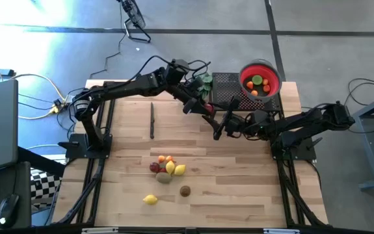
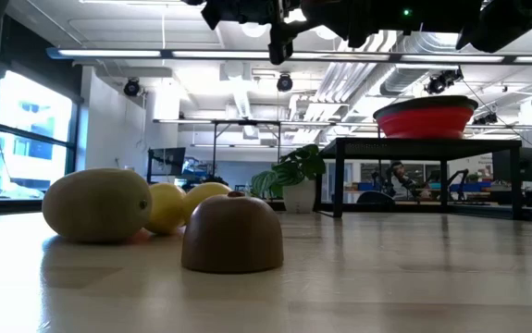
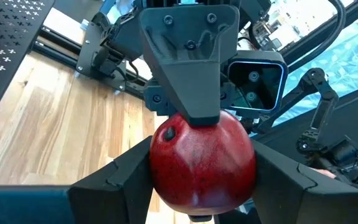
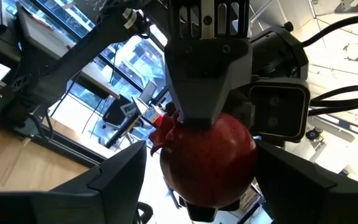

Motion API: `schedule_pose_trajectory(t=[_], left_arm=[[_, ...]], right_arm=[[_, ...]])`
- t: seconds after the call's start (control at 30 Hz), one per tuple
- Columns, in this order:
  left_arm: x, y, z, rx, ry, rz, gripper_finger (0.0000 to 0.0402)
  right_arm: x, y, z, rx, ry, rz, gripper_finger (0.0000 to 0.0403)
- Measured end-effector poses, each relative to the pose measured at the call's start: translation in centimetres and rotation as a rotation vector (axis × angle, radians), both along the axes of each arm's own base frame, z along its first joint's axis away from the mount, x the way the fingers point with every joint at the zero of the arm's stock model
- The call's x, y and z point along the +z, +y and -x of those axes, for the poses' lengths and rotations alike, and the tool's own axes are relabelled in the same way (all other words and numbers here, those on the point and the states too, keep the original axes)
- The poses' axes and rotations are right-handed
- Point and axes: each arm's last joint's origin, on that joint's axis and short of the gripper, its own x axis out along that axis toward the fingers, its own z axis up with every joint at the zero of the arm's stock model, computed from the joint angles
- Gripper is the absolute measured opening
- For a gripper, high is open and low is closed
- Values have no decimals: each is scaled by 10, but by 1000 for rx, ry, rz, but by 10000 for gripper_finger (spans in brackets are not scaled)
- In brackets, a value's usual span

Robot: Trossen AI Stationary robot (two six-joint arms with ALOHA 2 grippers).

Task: Pick & Place Fruit
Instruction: Put the red pomegranate into the red strainer bowl

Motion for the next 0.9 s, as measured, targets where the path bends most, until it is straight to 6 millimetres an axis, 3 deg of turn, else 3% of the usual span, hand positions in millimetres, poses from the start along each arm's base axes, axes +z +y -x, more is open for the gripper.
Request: schedule_pose_trajectory(t=[0.43,0.9], left_arm=[[0,0,0,1,1,3,211],[0,1,0,4,3,5,211]], right_arm=[[2,0,1,0,-18,-1,224],[2,0,1,5,-22,-14,221]])
